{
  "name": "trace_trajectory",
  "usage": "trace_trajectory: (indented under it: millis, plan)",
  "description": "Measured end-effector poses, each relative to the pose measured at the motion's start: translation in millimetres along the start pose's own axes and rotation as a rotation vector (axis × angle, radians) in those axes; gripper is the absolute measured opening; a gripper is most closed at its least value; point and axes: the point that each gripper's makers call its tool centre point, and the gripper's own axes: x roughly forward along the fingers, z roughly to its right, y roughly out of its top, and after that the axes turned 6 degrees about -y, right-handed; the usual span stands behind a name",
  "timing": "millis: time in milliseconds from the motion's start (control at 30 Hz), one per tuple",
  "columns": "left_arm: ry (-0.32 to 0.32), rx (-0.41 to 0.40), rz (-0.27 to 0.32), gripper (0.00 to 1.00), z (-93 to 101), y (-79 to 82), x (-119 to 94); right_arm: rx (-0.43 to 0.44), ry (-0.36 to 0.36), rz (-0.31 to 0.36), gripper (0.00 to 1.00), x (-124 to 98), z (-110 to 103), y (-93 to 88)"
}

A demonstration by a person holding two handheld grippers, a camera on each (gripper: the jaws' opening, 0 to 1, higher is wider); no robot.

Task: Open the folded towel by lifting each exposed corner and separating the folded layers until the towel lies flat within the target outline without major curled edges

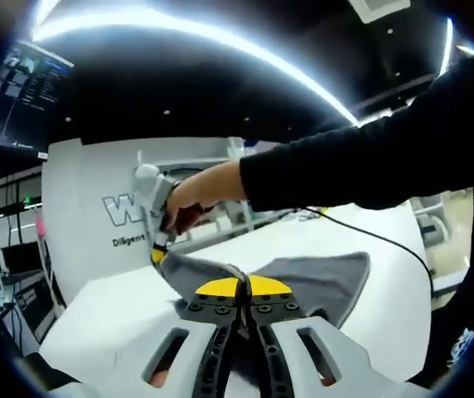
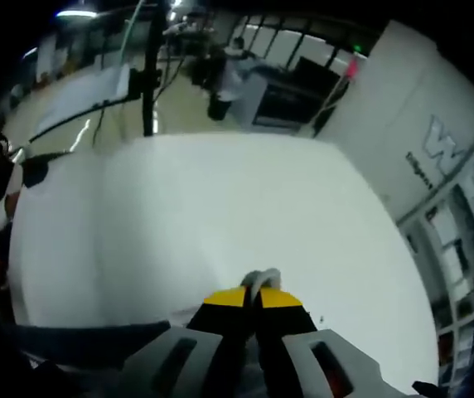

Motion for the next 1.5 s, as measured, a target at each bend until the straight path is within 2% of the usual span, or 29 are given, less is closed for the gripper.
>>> trace_trajectory:
  millis: [167,367,633,1067,1500]
  plan:
    - [0.022,-0.002,-0.009,0.00,-11.2,-2.2,-8,-0.024,-0.003,0.012,0.00,7,-7,13.3]
    - [0.035,-0.014,-0.019,0.00,-18.3,-7.8,-13,-0.032,0.009,0.012,0.00,13,-18,14.0]
    - [0.059,-0.019,-0.032,0.00,-29.8,-14.3,-17,-0.036,0.009,0.006,0.00,21,-22,15.0]
    - [0.120,-0.021,-0.035,0.00,-50.0,-13.4,-27,-0.054,0.012,0.021,0.00,33,-33,26.5]
    - [0.186,-0.059,-0.039,0.00,-72.0,-19.6,-48,-0.056,0.014,0.051,0.00,44,-42,49.6]
